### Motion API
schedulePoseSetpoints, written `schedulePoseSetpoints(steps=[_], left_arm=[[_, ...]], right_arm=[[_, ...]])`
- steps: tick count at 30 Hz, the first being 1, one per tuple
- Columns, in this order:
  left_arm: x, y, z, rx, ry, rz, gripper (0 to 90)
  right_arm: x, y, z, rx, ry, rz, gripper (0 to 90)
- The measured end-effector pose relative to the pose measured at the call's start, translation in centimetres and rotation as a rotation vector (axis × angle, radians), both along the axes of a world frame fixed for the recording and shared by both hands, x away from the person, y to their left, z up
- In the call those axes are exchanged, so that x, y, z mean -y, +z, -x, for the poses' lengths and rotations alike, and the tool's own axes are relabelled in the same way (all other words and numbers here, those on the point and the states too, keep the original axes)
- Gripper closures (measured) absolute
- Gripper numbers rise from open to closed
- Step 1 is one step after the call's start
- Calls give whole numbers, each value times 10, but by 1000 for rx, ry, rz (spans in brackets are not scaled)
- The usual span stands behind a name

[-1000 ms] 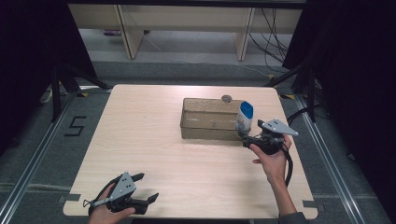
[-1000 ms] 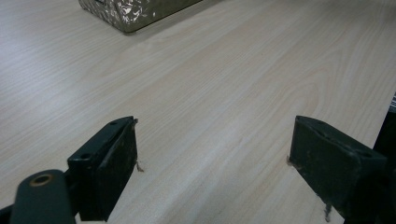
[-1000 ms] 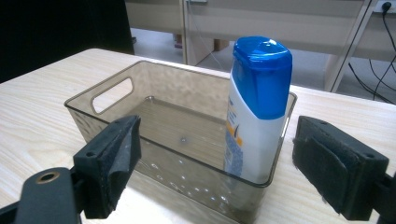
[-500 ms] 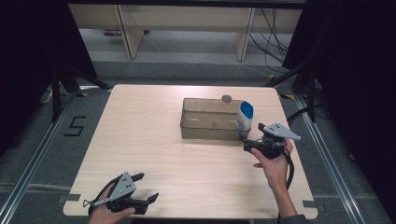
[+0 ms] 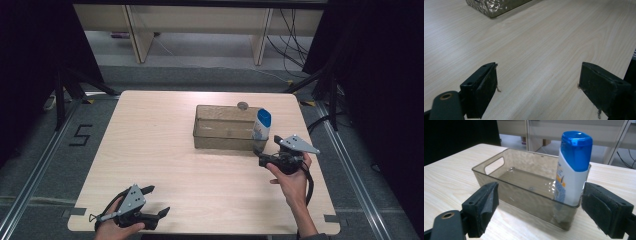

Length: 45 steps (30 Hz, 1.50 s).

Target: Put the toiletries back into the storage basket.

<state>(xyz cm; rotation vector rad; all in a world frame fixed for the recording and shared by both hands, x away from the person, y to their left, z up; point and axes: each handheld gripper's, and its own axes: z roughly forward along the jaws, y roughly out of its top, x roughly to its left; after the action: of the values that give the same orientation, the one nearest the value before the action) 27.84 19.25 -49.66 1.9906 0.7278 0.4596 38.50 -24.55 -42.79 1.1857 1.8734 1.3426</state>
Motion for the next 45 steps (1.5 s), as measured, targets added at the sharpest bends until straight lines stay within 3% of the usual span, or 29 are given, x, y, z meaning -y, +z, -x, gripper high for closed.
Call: schedulePoseSetpoints(steps=[9, 11, 13, 15, 19, 25, 26, 31, 33, 35, 38, 39, 42, 44, 45], left_arm=[[0, 0, 0, 2, -1, 1, 146], [0, 1, 0, 3, 0, 10, 146], [0, 1, 0, 9, 3, 12, 146], [-1, 0, 0, 5, 3, 5, 146], [0, 0, 0, 2, 0, 1, 146], [0, 0, 0, 5, 2, 9, 146], [0, 0, 0, 5, 2, 8, 146], [-1, 1, 0, 7, 3, -3, 146], [0, 0, 0, 5, 8, 15, 147], [-1, 1, 0, 6, 10, 9, 146], [-1, 1, 0, 5, 8, 4, 146], [-1, 0, 0, 5, 5, 8, 146], [-1, 1, 0, 4, 9, 10, 146], [-2, 1, 0, 6, 8, -7, 146], [-2, 1, 0, 7, 8, -4, 147]], right_arm=[[-6, -3, 7, 2, 22, 4, 154], [-8, -5, 11, -20, 26, -5, 154], [-8, -6, 11, -1, 41, 9, 154], [-10, -6, 15, -30, 33, -12, 154], [-9, -7, 15, 13, 45, 15, 154], [-11, -10, 20, -4, 55, 7, 154], [-13, -10, 23, -28, 51, -17, 154], [-10, -10, 25, -1, 55, 13, 154], [-12, -10, 28, -24, 46, -20, 154], [-9, -10, 28, 1, 61, 9, 154], [-10, -12, 30, -5, 63, -8, 154], [-11, -11, 33, -31, 57, -23, 154], [-10, -12, 33, -17, 64, 1, 154], [-12, -12, 36, -35, 55, -28, 154], [-9, -12, 35, -18, 68, -6, 154]])
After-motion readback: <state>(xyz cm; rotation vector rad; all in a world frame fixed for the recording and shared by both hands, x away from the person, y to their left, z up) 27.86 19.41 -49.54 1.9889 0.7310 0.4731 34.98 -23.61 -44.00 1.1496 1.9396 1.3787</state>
